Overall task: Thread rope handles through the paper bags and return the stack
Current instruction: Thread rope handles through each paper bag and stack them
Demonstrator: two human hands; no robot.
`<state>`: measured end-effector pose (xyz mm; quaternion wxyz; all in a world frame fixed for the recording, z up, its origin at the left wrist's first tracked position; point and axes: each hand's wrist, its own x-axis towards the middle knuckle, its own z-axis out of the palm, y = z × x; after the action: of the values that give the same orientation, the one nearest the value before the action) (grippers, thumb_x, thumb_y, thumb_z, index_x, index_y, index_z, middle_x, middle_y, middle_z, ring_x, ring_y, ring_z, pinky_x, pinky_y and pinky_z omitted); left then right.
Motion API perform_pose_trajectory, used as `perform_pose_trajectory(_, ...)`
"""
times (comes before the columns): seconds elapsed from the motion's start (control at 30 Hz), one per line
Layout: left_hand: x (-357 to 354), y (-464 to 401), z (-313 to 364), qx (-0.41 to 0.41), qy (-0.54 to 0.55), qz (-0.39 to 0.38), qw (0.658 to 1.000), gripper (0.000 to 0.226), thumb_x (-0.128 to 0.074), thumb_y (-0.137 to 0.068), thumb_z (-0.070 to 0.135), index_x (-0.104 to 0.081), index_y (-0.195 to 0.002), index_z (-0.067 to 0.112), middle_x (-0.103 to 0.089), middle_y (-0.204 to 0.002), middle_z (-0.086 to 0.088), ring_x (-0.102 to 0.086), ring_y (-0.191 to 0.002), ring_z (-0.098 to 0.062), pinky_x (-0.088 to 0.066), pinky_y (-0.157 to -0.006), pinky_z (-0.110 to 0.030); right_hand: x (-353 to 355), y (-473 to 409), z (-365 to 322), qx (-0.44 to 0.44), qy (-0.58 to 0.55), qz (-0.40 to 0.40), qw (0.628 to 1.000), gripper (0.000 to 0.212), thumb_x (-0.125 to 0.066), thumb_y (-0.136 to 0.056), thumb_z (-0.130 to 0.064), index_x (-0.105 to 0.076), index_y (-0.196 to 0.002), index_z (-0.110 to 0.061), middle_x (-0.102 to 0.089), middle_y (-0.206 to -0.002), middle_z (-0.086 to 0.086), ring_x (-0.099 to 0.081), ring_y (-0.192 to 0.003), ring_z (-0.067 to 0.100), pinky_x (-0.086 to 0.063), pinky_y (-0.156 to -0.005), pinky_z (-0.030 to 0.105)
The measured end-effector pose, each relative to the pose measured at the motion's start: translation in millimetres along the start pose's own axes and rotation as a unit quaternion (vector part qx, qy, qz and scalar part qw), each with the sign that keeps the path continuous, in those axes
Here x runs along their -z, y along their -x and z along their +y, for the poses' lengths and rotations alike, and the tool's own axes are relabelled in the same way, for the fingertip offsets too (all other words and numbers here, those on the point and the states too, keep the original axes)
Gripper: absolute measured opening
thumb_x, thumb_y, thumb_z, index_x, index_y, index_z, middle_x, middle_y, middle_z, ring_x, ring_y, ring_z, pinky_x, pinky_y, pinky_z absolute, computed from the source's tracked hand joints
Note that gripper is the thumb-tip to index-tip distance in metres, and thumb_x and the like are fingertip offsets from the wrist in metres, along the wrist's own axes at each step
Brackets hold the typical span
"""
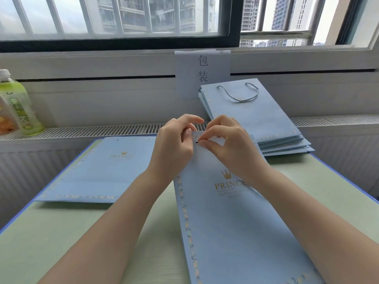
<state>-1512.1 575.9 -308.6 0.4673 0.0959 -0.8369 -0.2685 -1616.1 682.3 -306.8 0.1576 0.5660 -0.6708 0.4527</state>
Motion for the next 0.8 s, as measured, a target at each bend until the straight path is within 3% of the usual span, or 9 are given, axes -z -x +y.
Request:
perform_pose_trajectory(0.2,1,0,3,-0.020,0.000,0.006,1.000,0.034,-0.043,-0.087,-0.004,-0.066,-0.103,0.015,-0.059,-0.078,0.004,-0.046,-0.054,0.005,-0.029,-0.055,-0.008,3,0,-1,-0.067,-0.094,-0.014,0.993,0.018,-0.075,-0.076,-0.010,-0.066,-0.075,-0.026,-0.051,-0.085,-0.011,-0.048,-0.087,0.006,-0.032,-0.076,0.007)
perform_pose_trajectory(0.33,5,-1,7,-0.042,0.016,0.003,0.999,0.035,-0.043,-0.087,-0.005,-0.067,-0.101,0.016,-0.060,-0.077,0.003,-0.047,-0.054,-0.001,-0.031,-0.055,-0.009,3,-1,-7,-0.076,-0.073,0.017,0.994,0.029,-0.075,-0.076,-0.012,-0.055,-0.095,-0.022,-0.046,-0.091,-0.019,-0.041,-0.081,-0.005,-0.032,-0.074,0.005)
perform_pose_trajectory(0.4,7,-1,10,-0.045,0.022,0.001,0.999,0.036,-0.043,-0.087,-0.004,-0.067,-0.100,0.019,-0.059,-0.076,0.006,-0.045,-0.051,-0.004,-0.032,-0.055,-0.012,3,-2,-9,-0.064,-0.045,-0.003,0.997,0.032,-0.075,-0.077,-0.016,-0.058,-0.105,-0.020,-0.048,-0.090,-0.022,-0.040,-0.084,-0.002,-0.031,-0.075,0.004)
perform_pose_trajectory(0.47,8,-2,11,-0.046,0.005,-0.005,0.999,0.035,-0.043,-0.086,0.001,-0.066,-0.099,0.022,-0.058,-0.072,0.009,-0.045,-0.050,-0.004,-0.033,-0.053,-0.018,2,-2,-9,-0.060,-0.017,-0.019,0.998,0.027,-0.075,-0.077,-0.017,-0.064,-0.102,-0.015,-0.048,-0.081,-0.024,-0.040,-0.082,0.004,-0.030,-0.074,0.002)
perform_pose_trajectory(0.63,7,-4,9,0.007,-0.065,-0.040,0.997,0.021,-0.045,-0.094,0.016,-0.065,-0.097,0.023,-0.053,-0.057,0.007,-0.042,-0.048,-0.006,-0.029,-0.051,-0.026,-6,1,0,-0.013,0.048,0.003,0.999,0.024,-0.075,-0.077,-0.018,-0.065,-0.097,-0.008,-0.063,-0.088,0.002,-0.038,-0.082,0.016,-0.030,-0.070,0.014)
perform_pose_trajectory(0.73,6,-6,9,0.048,-0.090,-0.056,0.993,0.021,-0.043,-0.098,0.023,-0.063,-0.091,0.018,-0.046,-0.054,0.011,-0.043,-0.051,-0.007,-0.028,-0.055,-0.028,-10,3,2,0.027,0.085,0.007,0.996,0.026,-0.072,-0.076,-0.022,-0.065,-0.097,-0.008,-0.064,-0.087,0.005,-0.038,-0.081,0.018,-0.026,-0.068,0.018)
perform_pose_trajectory(0.8,7,-9,9,0.068,-0.053,-0.056,0.995,0.024,-0.043,-0.098,0.025,-0.062,-0.087,0.017,-0.048,-0.055,0.010,-0.045,-0.050,-0.005,-0.028,-0.054,-0.028,-10,4,1,0.035,0.085,0.005,0.996,0.027,-0.074,-0.077,-0.020,-0.064,-0.099,-0.008,-0.064,-0.089,0.004,-0.038,-0.082,0.017,-0.027,-0.069,0.018)
